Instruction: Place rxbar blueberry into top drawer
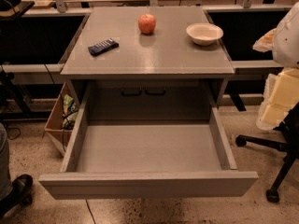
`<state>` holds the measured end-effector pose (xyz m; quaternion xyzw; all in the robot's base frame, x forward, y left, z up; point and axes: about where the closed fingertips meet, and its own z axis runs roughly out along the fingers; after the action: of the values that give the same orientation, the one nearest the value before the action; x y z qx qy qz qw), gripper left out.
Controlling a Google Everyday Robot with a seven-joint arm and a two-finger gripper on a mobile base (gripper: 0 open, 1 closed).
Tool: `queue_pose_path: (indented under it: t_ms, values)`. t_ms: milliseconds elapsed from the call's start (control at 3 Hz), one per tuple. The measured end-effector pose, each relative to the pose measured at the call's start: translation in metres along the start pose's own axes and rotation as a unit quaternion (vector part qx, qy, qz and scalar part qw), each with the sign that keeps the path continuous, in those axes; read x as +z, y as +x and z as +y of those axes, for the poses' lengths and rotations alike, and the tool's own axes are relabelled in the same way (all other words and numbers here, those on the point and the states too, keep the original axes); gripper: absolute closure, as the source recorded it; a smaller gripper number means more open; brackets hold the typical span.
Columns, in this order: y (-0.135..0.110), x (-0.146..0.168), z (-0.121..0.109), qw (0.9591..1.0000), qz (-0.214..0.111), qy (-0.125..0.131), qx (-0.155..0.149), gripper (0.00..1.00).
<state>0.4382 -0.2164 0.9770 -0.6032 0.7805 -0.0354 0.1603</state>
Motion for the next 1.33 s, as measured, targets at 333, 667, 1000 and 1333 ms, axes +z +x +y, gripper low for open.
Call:
queue_pose_path:
  t_ms: [333, 667, 1000, 1333]
  values:
    - [0.0, 0.0, 0.0, 1.0, 0.0, 0.0, 0.0, 0.0]
    - [-0.01, 0.006, -0.007, 0.9999, -0.013, 0.003, -0.004, 0.0]
    - [-0.041, 0.033, -0.03, 0.9986, -0.051, 0.003, -0.013, 0.0]
    - [-0.1, 0.08, -0.082, 0.9937, -0.109, 0.009, -0.024, 0.0]
